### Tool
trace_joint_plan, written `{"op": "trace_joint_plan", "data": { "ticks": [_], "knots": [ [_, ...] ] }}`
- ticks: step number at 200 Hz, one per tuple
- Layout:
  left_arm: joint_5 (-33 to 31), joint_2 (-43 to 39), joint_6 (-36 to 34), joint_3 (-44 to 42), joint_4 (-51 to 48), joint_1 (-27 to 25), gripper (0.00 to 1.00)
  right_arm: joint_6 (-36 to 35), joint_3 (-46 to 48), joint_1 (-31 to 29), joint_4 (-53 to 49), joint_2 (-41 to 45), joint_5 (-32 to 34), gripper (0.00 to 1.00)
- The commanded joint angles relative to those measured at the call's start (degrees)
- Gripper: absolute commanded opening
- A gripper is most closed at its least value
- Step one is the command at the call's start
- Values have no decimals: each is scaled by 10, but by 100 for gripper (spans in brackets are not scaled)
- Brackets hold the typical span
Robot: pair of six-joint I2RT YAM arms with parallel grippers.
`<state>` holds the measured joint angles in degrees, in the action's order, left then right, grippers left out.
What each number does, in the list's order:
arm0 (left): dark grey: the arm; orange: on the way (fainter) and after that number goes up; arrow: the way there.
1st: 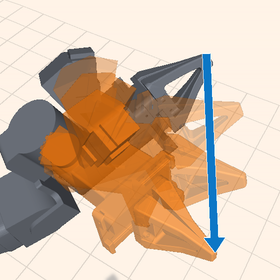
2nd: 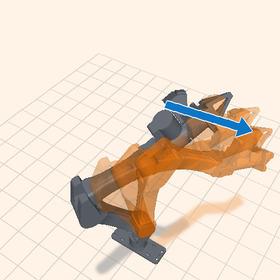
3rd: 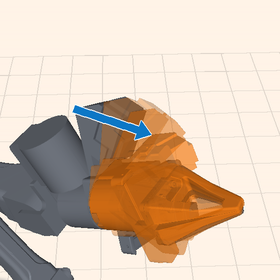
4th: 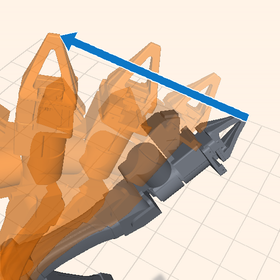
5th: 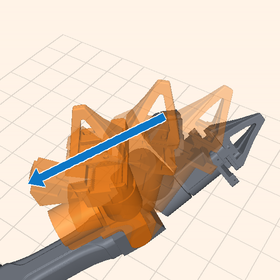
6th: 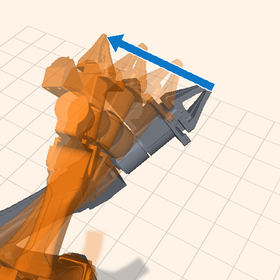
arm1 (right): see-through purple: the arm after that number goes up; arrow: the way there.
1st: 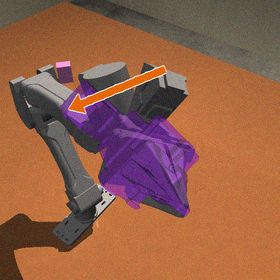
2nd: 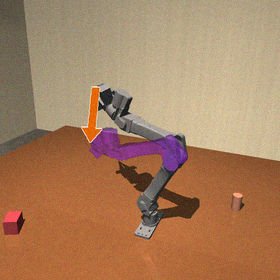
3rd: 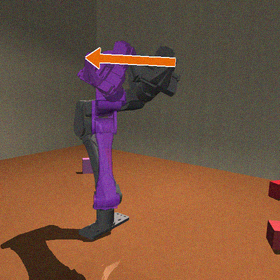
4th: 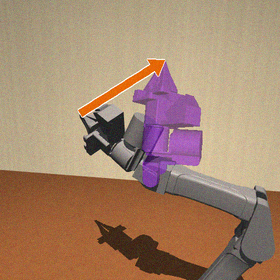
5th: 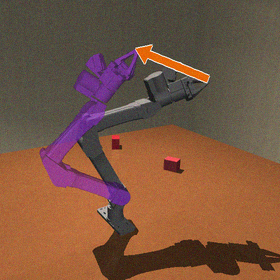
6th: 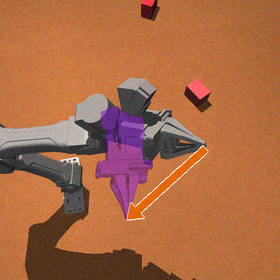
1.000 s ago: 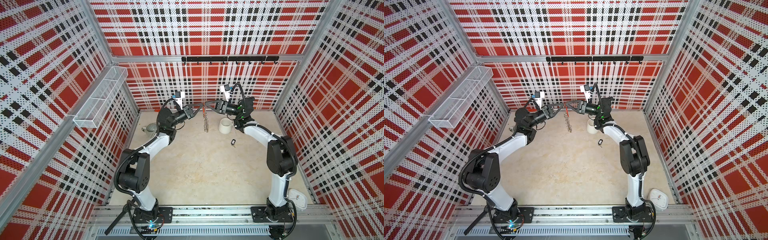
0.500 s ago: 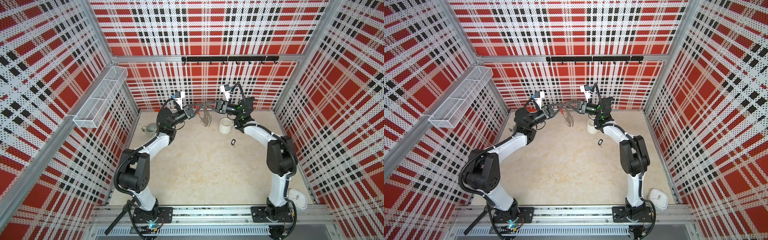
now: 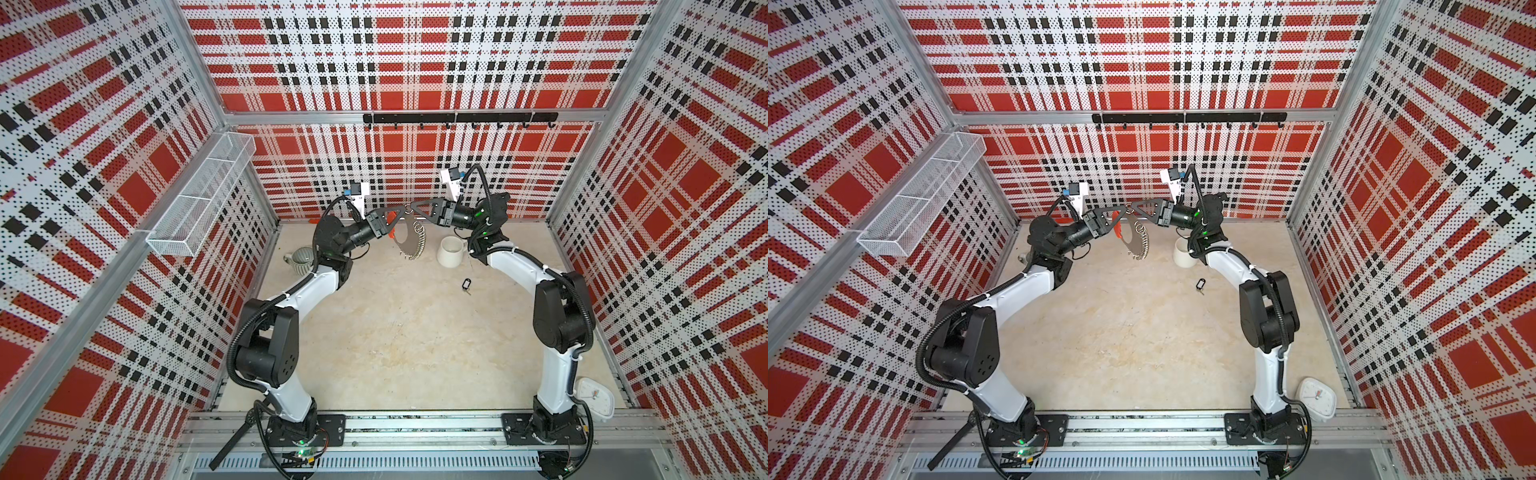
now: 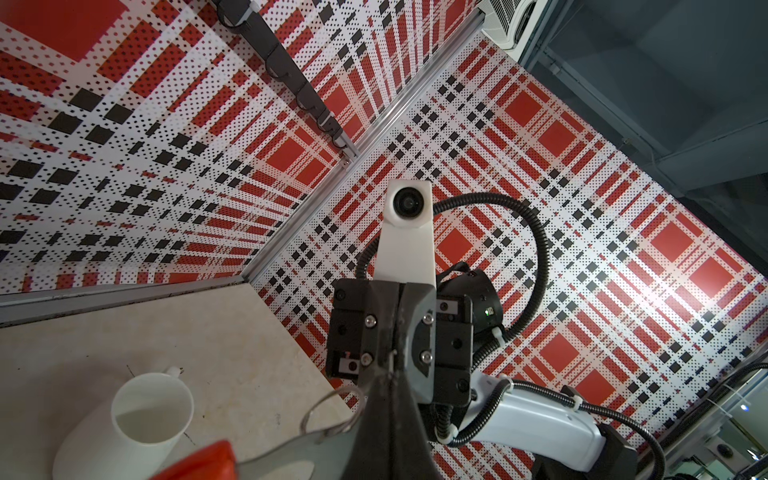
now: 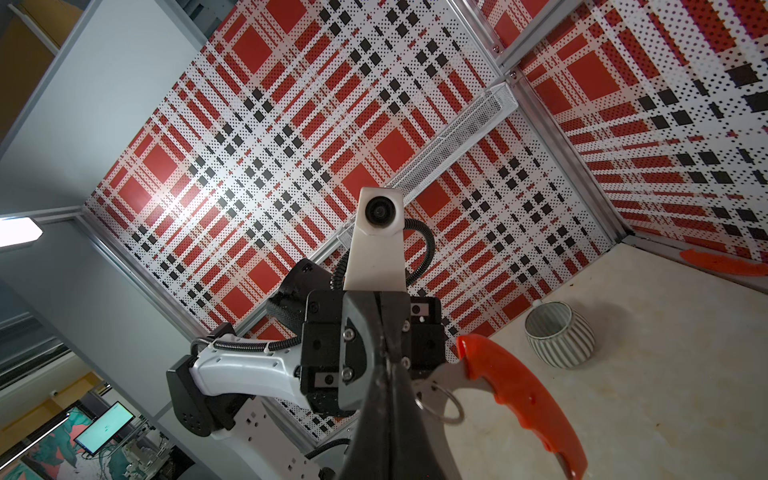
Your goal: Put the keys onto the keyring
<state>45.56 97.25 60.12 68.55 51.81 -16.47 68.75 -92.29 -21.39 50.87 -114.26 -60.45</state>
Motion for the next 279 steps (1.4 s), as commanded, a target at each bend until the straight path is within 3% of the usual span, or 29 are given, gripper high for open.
{"op": "trace_joint_plan", "data": {
  "ticks": [1, 22, 28, 56, 78, 98, 135, 225, 279],
  "knots": [
    [-5, -21, -9, 13, 11, -7, 0, 5, -15, -13, 23, 2, -10, 0],
    [-7, -21, -10, 7, 11, -3, 0, -11, -7, -13, 14, 11, 2, 0],
    [-7, -22, -10, 4, 11, -2, 11, -21, -7, -13, 5, 13, 7, 0],
    [-17, -32, -14, -18, 11, 11, 41, -64, -3, -14, -36, 24, 18, 0],
    [-21, -41, -17, -33, 11, 18, 50, -83, 3, -14, -48, 34, 24, 0],
    [-15, -44, -20, -42, 11, 18, 47, -93, 3, -14, -54, 36, 25, 0],
    [1, -38, -25, -47, 11, 19, 31, -72, 3, -17, -16, 33, 18, 0],
    [11, -22, -26, -22, 13, 8, 23, -38, -7, -27, 27, 24, -11, 0],
    [18, -21, -23, -15, 13, 4, 2, -33, -15, -29, 30, 20, -13, 0]
  ]
}}
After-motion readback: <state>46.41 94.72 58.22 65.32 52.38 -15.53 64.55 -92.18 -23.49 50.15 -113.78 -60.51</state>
